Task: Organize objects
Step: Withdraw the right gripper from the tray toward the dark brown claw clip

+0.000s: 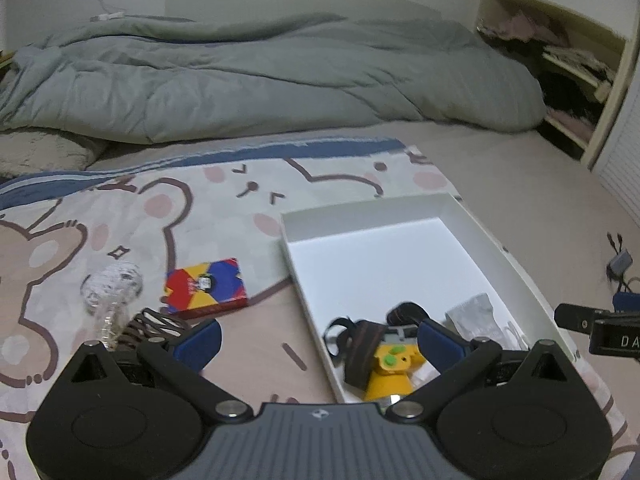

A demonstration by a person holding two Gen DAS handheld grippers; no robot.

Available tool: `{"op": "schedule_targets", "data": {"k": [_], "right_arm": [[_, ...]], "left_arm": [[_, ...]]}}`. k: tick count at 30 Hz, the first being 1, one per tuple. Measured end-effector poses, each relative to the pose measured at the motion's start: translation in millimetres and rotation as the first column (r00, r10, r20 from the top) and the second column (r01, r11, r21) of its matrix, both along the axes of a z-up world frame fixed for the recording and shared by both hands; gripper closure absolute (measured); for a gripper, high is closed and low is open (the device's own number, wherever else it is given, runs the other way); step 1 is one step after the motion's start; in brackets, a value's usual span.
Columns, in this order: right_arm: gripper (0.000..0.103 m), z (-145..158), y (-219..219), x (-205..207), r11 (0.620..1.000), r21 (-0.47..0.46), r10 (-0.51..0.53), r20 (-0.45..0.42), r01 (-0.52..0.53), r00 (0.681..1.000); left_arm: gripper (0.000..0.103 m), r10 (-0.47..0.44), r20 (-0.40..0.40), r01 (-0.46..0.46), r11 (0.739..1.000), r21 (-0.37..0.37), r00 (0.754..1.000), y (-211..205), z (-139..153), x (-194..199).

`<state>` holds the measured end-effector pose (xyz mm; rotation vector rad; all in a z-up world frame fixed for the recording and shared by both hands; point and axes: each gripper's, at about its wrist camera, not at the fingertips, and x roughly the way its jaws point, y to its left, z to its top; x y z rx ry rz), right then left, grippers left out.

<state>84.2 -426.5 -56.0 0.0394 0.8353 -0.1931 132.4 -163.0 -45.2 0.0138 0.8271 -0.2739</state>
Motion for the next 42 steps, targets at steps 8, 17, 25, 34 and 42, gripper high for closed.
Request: {"op": "schedule_targets", "data": {"k": [8,17,25,34,42], "right_arm": [[0.0,3.3,26.9,8.9,0.999,-0.003,0.038,0.017,-0.038,0.999],[0.0,5.8,62.2,21.3,0.997,0.003,0.077,0.027,-0.077,0.997],[0.0,5.7,95.5,29.6,0.992,0.001,0.128,0.037,-0.128,0.991],[0.0,4.4,134.3,41.4,0.983,-0.002,0.182,0.041,-0.182,0.983],[0.0,1.7,167.3,49.0,0.973,0.006,0.229,0.049,-0.229,0.972]], "left_arm": [[0.0,0.069,0.024,-0.069,0.998,-0.005,0.997,36.0,7.5,0.5],[0.0,0.166,0.028,-0.165,0.986,-0.011,0.986,86.2,11.8,0.2],[0.0,0.225,0.033,-0.225,0.974,-0.009,0.974,122.9,14.7,-3.1],[0.0,0.271,0.028,-0.272,0.962,0.013,0.962,156.2,10.9,-5.0],[0.0,0.307,0.02,-0.307,0.951,0.036,0.952,181.8,6.3,-6.2]]}}
